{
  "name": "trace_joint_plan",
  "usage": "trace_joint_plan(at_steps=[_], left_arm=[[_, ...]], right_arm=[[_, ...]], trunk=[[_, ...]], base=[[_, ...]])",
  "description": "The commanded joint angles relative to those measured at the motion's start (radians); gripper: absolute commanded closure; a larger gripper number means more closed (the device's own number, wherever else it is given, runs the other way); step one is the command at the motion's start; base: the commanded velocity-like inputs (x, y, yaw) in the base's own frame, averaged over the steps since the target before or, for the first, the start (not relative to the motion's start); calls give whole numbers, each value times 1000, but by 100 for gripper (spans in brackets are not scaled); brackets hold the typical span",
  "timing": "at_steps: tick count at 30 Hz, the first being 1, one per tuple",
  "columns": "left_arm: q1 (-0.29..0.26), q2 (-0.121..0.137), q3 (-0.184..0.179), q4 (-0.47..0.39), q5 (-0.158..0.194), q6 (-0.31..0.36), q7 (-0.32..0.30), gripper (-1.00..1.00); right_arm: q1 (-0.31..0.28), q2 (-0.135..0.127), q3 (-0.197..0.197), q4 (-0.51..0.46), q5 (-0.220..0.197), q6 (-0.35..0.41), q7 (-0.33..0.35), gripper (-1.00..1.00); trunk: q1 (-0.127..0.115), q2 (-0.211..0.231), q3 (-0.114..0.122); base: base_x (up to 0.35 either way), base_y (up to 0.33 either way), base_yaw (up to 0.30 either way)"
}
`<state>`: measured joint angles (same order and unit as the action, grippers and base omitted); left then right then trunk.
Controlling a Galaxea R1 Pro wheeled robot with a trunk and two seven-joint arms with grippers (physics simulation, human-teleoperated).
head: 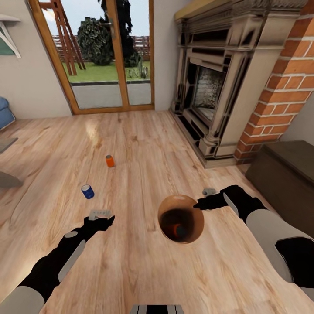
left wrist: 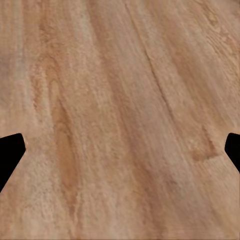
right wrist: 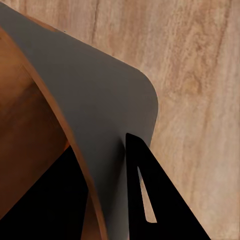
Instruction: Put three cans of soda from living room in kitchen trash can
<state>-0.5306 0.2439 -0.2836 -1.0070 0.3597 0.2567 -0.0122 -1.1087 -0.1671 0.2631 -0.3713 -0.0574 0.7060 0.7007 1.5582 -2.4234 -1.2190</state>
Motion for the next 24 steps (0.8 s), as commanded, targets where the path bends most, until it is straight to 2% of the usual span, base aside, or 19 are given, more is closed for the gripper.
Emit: trace_joint_plan(at_steps=[1, 6, 19, 24], left_arm=[[0, 0, 0, 0, 0, 0, 0, -100], [0, 0, 0, 1, 0, -9, 0, -100], [1, 0, 0, 1, -1, -12, 0, -100], [1, -1, -1, 1, -1, -13, 0, -100]], right_arm=[[0, 0, -6, -1, -23, 9, 3, 100], [0, 0, -6, 0, -23, 9, 5, 100], [1, 3, -5, -6, -25, 9, 5, 100], [1, 5, -4, -14, -24, 9, 3, 100]], trunk=[[0, 0, 0], [0, 0, 0], [0, 0, 1], [0, 0, 1]], base=[[204, 1, 252], [203, 0, 129], [214, 0, 7], [222, 0, 153]])
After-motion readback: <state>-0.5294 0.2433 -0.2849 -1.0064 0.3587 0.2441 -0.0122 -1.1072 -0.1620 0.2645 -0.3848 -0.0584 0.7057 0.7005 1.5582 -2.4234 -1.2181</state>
